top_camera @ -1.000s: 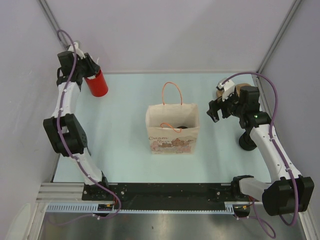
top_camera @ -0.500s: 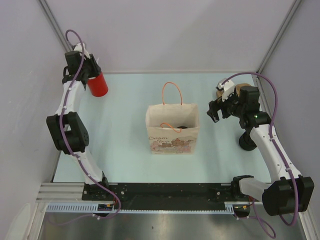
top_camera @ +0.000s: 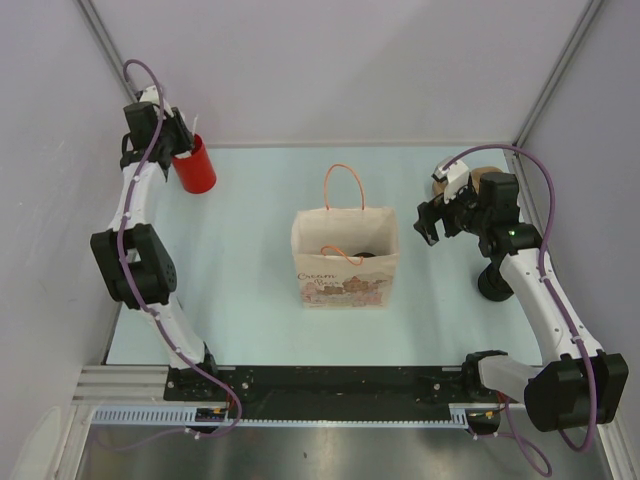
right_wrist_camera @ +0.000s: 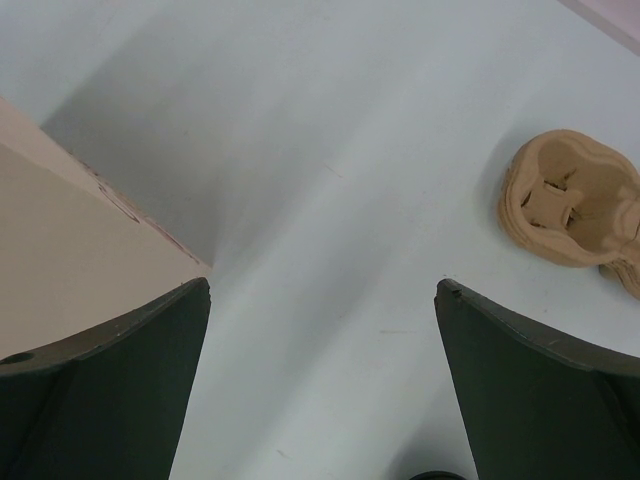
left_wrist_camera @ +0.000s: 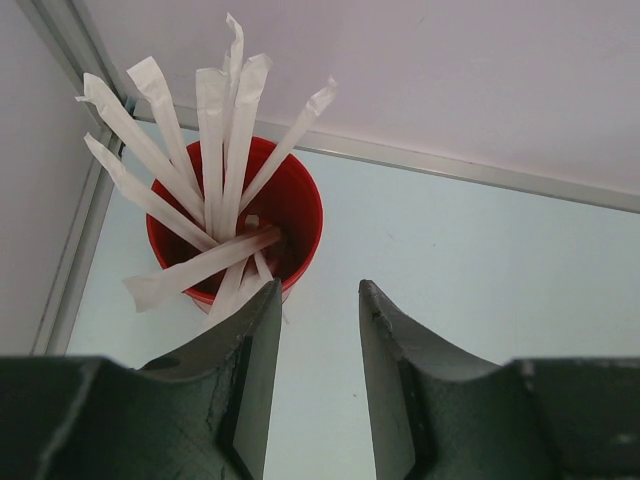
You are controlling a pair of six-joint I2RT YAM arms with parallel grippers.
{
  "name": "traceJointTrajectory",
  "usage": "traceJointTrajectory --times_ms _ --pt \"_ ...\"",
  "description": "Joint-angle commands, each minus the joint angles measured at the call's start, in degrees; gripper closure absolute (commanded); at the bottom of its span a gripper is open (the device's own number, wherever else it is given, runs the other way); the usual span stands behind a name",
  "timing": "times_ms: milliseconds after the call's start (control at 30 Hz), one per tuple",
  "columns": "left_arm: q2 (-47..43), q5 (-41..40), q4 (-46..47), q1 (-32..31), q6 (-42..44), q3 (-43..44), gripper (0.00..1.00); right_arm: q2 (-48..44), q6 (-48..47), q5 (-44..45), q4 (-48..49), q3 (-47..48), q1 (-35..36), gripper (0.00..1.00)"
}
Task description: Pack the takeout coffee
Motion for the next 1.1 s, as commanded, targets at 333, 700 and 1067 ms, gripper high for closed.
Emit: traceJointTrajectory --times_ms 333,700,1067 --pt "-0.9 -1.6 -0.6 0.2 2.0 1.7 0.58 0.1 -0.7 -0.4 0.7 0.0 0.0 0.01" --pt "-0.2 -0.8 -2.8 -0.1 2.4 2.5 0.59 0.0 -0.6 -0.3 0.6 0.0 0.0 0.01" --pt "1.6 -3.4 -4.1 -0.6 3.7 3.4 0.59 0.1 -0.7 -0.3 0.5 0.0 0.0 0.01"
